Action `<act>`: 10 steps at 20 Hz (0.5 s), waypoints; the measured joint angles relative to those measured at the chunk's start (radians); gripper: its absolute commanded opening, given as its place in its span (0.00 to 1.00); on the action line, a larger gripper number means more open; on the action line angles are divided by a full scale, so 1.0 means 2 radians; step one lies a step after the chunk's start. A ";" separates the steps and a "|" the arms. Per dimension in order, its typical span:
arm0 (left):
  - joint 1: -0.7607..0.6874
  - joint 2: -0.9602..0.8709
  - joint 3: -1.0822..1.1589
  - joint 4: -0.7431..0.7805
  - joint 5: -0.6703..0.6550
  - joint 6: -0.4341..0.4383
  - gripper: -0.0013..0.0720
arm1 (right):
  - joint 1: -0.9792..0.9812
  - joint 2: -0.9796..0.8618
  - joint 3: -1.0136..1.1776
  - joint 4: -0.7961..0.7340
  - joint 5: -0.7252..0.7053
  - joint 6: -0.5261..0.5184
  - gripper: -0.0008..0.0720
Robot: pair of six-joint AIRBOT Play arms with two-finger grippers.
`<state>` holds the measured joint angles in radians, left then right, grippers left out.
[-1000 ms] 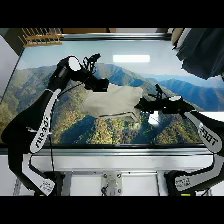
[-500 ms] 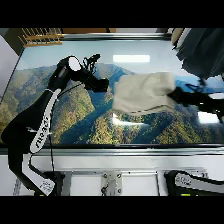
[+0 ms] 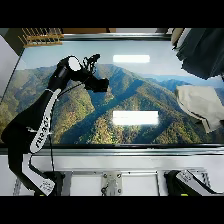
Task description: Fold the clothes and pants, and hang the long-sleeved shirts on hangers.
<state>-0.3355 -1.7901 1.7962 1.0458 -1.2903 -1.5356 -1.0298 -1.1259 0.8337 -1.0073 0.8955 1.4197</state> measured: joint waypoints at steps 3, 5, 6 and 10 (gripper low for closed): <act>0.000 0.000 0.000 0.000 0.000 0.000 0.02 | -0.013 0.015 -0.042 -0.014 0.017 0.022 0.07; 0.000 0.000 0.000 0.000 0.000 0.000 0.02 | -0.017 0.024 -0.059 -0.024 0.032 0.026 0.67; 0.000 0.000 0.000 0.000 0.000 0.000 0.02 | -0.018 0.027 -0.064 -0.030 0.037 0.028 0.94; 0.000 0.000 0.000 0.000 -0.004 0.002 0.02 | -0.026 0.045 -0.045 -0.084 0.060 0.033 0.94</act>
<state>-0.3355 -1.7901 1.7962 1.0462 -1.2980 -1.5326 -1.0809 -1.0367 0.7444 -1.1759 1.0153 1.4857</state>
